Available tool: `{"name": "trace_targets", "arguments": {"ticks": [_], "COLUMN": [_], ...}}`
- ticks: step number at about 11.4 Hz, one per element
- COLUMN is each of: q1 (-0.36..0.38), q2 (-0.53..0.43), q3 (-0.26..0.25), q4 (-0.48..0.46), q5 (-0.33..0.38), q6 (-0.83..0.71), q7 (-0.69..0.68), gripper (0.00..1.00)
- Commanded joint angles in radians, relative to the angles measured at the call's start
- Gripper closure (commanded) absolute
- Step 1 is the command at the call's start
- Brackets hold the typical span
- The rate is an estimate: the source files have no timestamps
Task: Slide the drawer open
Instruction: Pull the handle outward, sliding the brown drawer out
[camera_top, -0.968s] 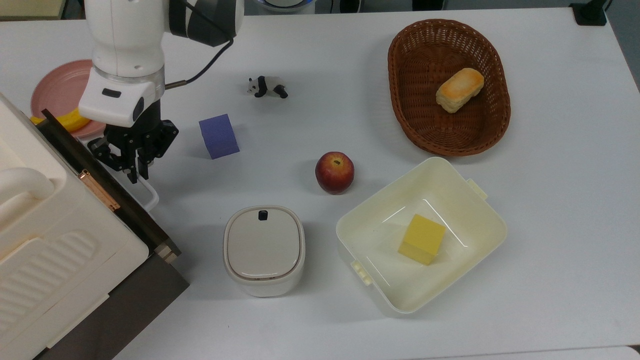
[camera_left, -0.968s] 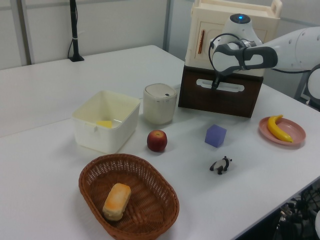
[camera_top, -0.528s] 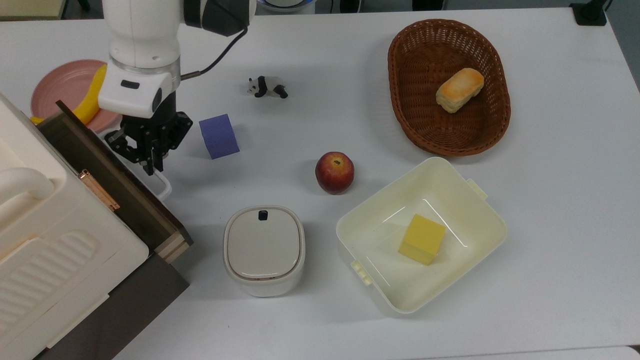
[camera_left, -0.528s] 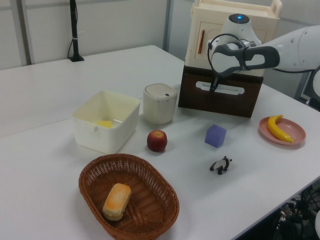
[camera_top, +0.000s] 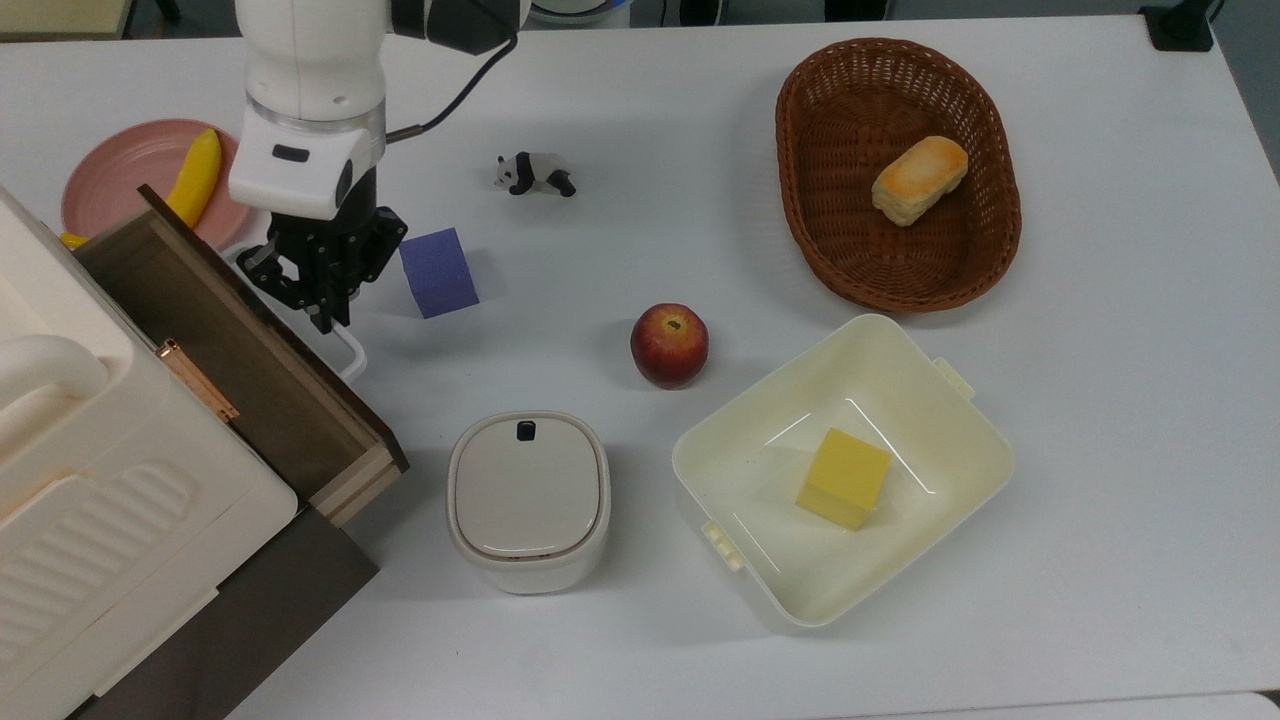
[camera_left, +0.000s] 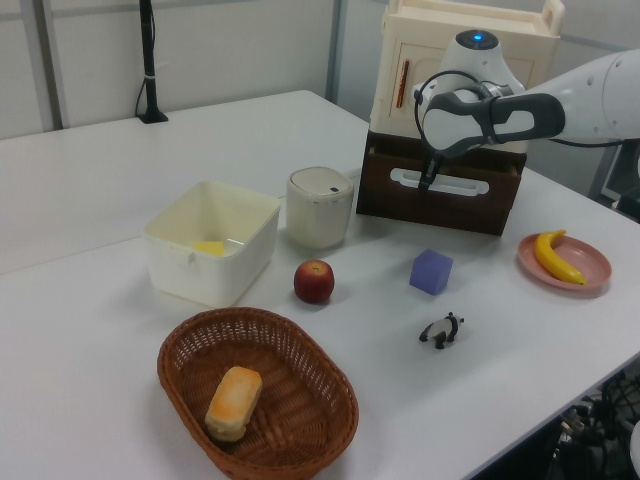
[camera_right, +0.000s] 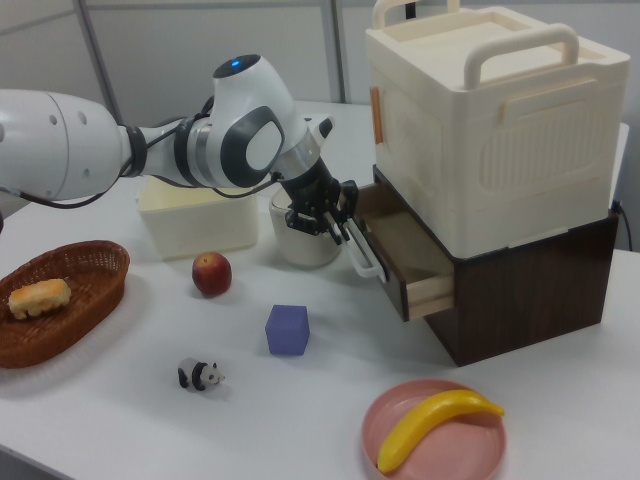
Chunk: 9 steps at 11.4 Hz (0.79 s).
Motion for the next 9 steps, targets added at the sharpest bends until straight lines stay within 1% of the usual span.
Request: {"name": "trace_targets", "arguments": {"ticks": [1, 6, 9], "q1": [0.010, 0.014, 0.029], "q2": [-0.077, -0.100, -0.125], "q3": [0.034, 0.037, 0.037], "q4": [-0.075, -0.079, -0.114], "q5": [0.005, 0.011, 0.013], "q6": [-0.049, -0.083, -0.099], "q7": [0.021, 0.024, 0.024], "gripper": [0.98, 0.98, 0.98]}}
